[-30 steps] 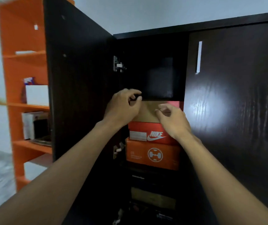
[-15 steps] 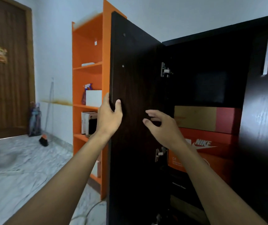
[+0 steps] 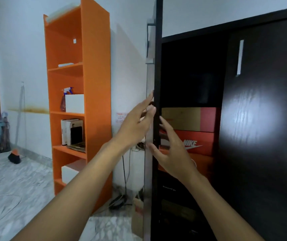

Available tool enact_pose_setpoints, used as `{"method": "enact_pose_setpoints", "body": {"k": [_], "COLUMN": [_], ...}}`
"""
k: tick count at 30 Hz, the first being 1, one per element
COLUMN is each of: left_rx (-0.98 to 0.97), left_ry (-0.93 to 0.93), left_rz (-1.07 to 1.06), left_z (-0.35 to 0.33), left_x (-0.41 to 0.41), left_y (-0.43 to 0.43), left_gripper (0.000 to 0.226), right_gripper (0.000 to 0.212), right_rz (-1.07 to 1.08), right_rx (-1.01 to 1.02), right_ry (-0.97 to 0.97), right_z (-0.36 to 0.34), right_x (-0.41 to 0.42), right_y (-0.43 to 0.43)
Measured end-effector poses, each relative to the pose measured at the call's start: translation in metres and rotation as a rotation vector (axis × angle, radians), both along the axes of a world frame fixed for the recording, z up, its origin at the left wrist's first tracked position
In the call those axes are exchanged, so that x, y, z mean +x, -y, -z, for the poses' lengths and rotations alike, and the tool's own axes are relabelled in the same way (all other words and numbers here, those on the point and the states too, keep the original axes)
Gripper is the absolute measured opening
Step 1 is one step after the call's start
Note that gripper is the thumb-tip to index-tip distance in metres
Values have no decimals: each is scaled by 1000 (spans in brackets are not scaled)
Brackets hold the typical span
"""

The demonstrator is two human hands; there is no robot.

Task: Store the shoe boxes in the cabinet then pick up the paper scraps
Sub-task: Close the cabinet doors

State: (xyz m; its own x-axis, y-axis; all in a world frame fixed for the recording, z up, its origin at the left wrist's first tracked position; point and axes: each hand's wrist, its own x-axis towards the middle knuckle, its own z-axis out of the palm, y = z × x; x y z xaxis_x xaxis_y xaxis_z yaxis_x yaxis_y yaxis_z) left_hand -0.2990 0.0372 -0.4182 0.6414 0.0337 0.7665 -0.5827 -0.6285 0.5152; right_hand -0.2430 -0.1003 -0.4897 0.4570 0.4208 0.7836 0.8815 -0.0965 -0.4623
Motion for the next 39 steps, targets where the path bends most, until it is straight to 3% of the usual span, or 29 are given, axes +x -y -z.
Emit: {"method": "enact_pose_setpoints", "body": {"k": [7,13,20,24,30,35,39], "left_rx": [136,287,414,388,399,398,365], "left_ry": [-77,-85,-23,-43,-91,-59,29], "left_rz": [34,-86,-240,-279,-283,-268,-195], "left_z": [1,0,3,11,24,30,41], "left_x": [64,120,178,211,242,246,239], "left_y": [63,86,91,97,98,104,116], "left_gripper": [57,65,70,71,80,85,71], "right_gripper": [69,57,53,57,70,67,62], "right_rz": [350,658,986,1056,1187,1173,1157], "right_rx": [-4,-30,-180,-240,-484,-476,-389], "right_ry": [196,334,263,183,92,111,28], "right_z": [13,22,15,8,-1,1,4], "right_x": [38,86,118,140,168,165,140], "right_y": [67,102,118,119,118,126,145]}}
